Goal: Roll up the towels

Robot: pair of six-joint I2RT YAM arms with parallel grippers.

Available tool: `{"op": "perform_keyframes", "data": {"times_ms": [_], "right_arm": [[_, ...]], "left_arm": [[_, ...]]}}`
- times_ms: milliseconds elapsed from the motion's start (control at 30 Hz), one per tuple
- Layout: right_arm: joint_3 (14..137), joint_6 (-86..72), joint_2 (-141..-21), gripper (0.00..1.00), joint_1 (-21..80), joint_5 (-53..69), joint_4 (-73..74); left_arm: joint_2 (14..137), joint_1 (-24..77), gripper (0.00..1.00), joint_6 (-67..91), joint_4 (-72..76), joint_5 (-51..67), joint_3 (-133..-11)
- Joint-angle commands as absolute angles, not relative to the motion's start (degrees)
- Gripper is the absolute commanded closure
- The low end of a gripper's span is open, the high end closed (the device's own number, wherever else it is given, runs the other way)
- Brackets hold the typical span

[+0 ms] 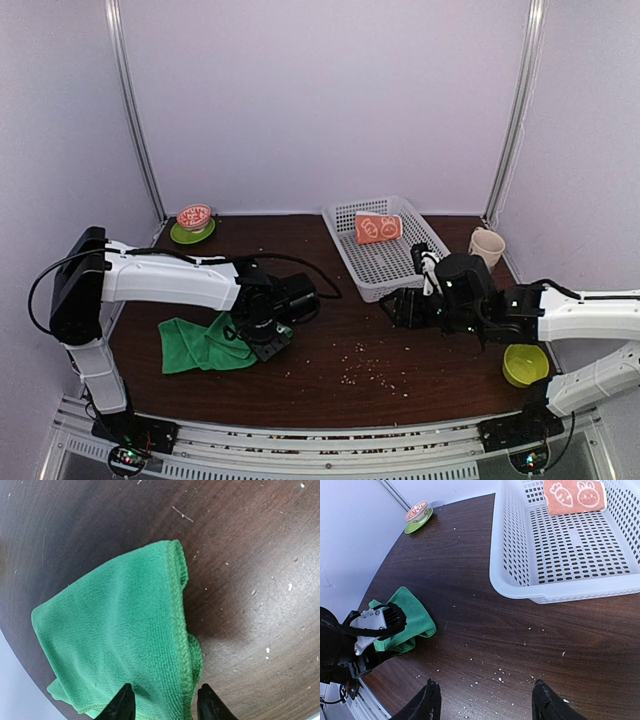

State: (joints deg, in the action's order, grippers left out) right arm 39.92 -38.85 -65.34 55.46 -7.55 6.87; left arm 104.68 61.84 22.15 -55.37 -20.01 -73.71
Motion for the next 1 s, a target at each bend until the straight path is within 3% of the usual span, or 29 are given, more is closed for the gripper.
{"op": "perform_keyframes", "data": {"times_ms": [0,467,833,967], "right_arm": [[40.8,-38.1,-65.7,0.37,55.2,-7.9,6.9],[40.7,-38.1,-65.7,0.37,55.2,-7.6,6.5],[40.6,-37.9,-65.2,0.37,55.2,-7.9,7.1],[40.9,-37.8,-64.7,0.37,55.2,-8.0,7.5]], "left_arm": [[102.9,62.1,0.57,21.6,-54.7,-18.8,-74.2],[101.1,62.1,0.7,21.2,-56.2,-19.3,-74.6],[103.0,62.1,1.0,20.8,-55.4,-20.7,-73.4],[101.4,62.1,1.0,21.3,-57.0,-24.4,-74.7]]}}
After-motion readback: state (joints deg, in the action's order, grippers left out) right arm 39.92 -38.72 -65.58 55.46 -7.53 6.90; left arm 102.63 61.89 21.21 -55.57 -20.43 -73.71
